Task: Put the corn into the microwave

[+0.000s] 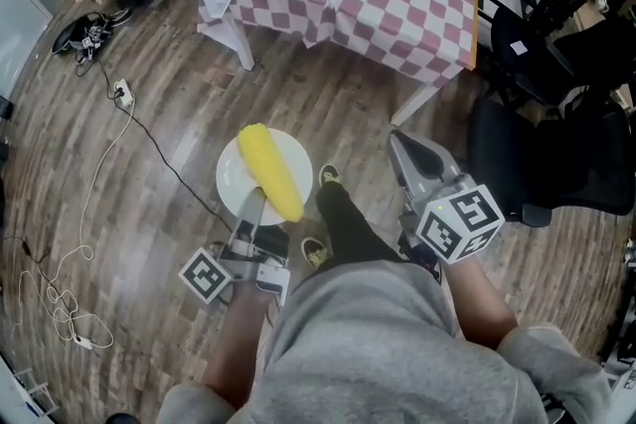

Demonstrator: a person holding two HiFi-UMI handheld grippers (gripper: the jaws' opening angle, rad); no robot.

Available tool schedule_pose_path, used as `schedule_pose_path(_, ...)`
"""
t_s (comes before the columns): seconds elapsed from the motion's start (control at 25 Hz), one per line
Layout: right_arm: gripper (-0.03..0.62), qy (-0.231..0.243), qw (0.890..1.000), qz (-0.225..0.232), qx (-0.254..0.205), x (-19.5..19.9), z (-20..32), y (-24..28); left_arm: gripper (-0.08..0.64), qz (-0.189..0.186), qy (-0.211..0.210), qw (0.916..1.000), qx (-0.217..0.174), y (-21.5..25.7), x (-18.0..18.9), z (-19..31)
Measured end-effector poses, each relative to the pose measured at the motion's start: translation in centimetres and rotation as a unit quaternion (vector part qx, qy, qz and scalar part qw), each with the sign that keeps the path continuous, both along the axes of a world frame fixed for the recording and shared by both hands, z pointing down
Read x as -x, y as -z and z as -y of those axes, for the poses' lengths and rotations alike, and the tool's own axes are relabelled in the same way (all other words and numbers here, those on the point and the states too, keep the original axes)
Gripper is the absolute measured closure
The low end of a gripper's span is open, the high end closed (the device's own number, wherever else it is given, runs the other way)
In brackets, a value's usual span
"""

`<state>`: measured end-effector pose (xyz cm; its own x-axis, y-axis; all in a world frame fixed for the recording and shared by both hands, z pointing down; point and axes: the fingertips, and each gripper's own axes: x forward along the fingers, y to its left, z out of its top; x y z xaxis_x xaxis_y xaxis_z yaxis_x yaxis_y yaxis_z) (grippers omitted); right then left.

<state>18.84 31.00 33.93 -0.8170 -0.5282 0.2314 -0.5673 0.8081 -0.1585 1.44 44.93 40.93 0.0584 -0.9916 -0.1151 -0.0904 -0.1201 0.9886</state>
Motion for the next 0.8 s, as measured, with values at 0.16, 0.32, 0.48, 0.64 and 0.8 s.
schedule_pose_path(0.16, 0.594, -0.002, 1.0, 0.0, 0.004, 0.2, 0.7, -0.5, 0.546, 0.003, -0.002, 1.0, 0.003, 0.2, 0.1, 1.2)
schedule_pose_path(0.32, 0.594, 0.001, 1.0, 0.003, 0.014, 0.7, 1.5, -1.6, 0.546, 0.004, -0.004, 1.0, 0.001, 0.1, 0.2, 2.7)
schedule_pose_path(0.48, 0.594, -0.007, 1.0, 0.008, 0.021, 1.3, 3.3, -2.0, 0.546, 0.003, -0.004, 1.0, 0.007, 0.0, 0.5, 4.9)
schedule_pose_path(0.64, 0.594, -0.007, 1.0, 0.009, 0.018, 2.3, 4.9, -2.3, 0.546, 0.005, -0.007, 1.0, 0.005, 0.2, 0.7, 7.1)
schedule_pose_path(0.8, 0.594, -0.013, 1.0, 0.01, 0.022, 3.0, 7.0, -2.8, 0.546, 0.001, -0.006, 0.9999, 0.008, 0.0, 1.1, 9.6)
